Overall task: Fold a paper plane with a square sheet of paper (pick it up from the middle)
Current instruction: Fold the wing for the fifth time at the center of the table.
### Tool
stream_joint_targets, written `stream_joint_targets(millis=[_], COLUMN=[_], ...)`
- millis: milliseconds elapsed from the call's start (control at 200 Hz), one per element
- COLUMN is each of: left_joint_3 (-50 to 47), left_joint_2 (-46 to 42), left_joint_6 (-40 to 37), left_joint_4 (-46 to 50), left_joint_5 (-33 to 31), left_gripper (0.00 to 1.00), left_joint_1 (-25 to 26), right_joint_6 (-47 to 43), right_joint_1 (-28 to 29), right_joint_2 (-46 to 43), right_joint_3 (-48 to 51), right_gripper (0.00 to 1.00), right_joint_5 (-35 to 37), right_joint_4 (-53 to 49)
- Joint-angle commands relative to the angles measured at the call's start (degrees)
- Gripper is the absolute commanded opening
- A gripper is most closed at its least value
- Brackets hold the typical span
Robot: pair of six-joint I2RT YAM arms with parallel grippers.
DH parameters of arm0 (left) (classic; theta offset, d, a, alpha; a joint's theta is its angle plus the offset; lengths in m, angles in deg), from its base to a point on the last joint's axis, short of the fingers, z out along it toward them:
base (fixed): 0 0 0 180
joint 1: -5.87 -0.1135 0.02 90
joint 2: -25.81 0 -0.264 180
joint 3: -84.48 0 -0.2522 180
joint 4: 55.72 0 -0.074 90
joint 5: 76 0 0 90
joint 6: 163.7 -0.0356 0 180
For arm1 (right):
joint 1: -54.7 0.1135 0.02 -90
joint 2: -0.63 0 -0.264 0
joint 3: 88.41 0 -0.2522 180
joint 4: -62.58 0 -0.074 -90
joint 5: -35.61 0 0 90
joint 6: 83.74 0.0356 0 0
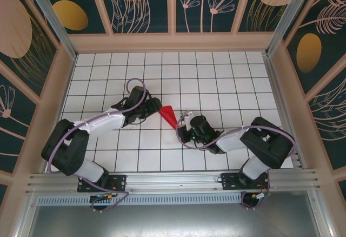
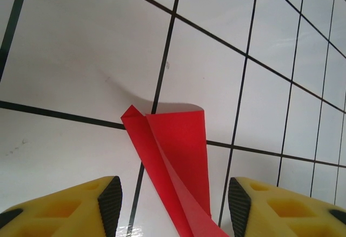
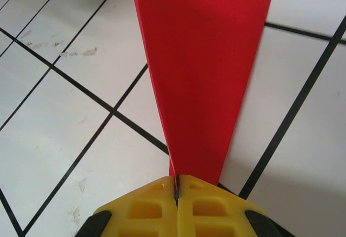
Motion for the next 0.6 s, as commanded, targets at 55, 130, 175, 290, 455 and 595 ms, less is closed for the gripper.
stream_joint_targets(millis=[55,130,175,290,455,595], left_joint_3=[-1.5,-1.5,-1.4,-1.4,-2.3,-2.9], left_joint_2=[-0.2,0.0,0.1,0.5,0.6,0.6], left_joint_6=[0.9,1.0,1.0,1.5,2.4,3.0], left_joint_4=[-2.4,-2.6,-2.5,-3.1,-4.3,-5.2], left_joint_5=[2.9,3.3,3.5,4.4,5.4,6.3], left_gripper=[0.57,0.57,0.58,0.58,0.58,0.58], left_joint_1=[-0.4,-0.4,-0.4,-0.4,-0.4,-0.4], right_joint_6=[3.4,3.7,4.0,6.4,11.5,15.4], right_joint_1=[-0.4,-0.4,-0.4,-0.7,-1.8,-4.0], right_joint_2=[1.7,2.2,2.7,3.5,3.7,3.6], right_joint_3=[0.7,0.6,0.4,0.3,1.8,3.0], right_gripper=[0.01,0.02,0.02,0.02,0.02,0.02], right_joint_5=[-1.3,-1.1,-1.2,-2.4,-5.1,-9.3], right_joint_4=[0.7,-0.2,-0.4,-0.8,1.6,3.3])
